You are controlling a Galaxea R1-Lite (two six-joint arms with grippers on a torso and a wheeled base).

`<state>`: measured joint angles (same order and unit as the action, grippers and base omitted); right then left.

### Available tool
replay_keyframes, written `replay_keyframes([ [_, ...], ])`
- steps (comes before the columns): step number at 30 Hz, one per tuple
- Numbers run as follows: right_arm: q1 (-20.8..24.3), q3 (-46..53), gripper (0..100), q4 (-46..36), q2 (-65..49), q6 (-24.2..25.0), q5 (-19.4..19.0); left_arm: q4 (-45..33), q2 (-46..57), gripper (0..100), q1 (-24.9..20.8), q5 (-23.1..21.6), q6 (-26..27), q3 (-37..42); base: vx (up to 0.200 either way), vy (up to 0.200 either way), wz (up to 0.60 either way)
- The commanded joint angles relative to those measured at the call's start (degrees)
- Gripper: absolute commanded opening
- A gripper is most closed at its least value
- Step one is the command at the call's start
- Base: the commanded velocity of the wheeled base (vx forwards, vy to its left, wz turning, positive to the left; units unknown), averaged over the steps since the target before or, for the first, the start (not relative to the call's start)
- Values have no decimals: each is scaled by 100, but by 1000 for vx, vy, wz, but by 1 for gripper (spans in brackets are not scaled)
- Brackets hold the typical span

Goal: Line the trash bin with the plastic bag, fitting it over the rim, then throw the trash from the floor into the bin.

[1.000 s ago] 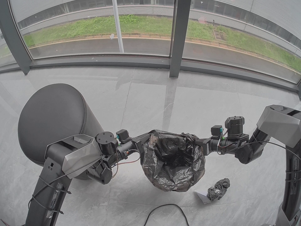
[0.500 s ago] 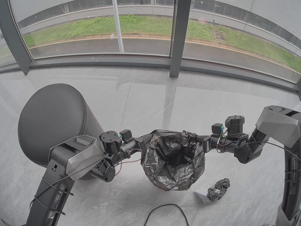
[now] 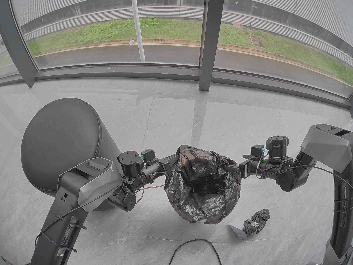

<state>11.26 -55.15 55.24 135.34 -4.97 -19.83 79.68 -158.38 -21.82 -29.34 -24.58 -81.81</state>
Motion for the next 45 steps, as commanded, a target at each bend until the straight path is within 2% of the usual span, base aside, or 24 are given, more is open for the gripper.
replay_keyframes([
  [1,-1,-31,100,57,19,49,103,4,-35,0,11,-1,-3,-10,0,0,0],
  [8,69,66,100,93,-315,40,111,65,106,0,-42,-10,-3,42,0,0,0],
  [11,429,101,100,75,-588,5,129,74,106,0,-59,-10,-3,51,0,0,0],
  [16,711,162,100,31,-755,-118,138,74,97,0,-68,-10,-3,51,0,0,0],
  [19,842,347,100,5,-728,-461,164,83,114,0,-68,-10,-3,51,0,0,0],
  [24,842,242,100,-4,-386,-786,718,74,167,0,-68,-10,-3,69,0,0,0],
  [32,851,206,100,-259,-359,-1489,1166,83,150,0,-68,-1,-3,86,0,0,0],
  [33,851,145,100,-320,-333,-1603,1377,92,141,0,-68,-1,-3,86,0,0,0],
  [35,851,127,100,-320,-306,-1638,1482,92,132,0,-68,8,-3,86,0,0,0],
  [36,781,39,100,-329,-280,-1735,1808,109,114,0,-59,16,-3,95,0,0,0],
  [43,561,83,100,-364,-755,-1788,1790,162,44,0,-15,25,-3,104,0,0,0],
  [45,482,233,100,-364,-904,-1779,1685,162,-26,0,-15,25,-3,95,0,0,0],
])
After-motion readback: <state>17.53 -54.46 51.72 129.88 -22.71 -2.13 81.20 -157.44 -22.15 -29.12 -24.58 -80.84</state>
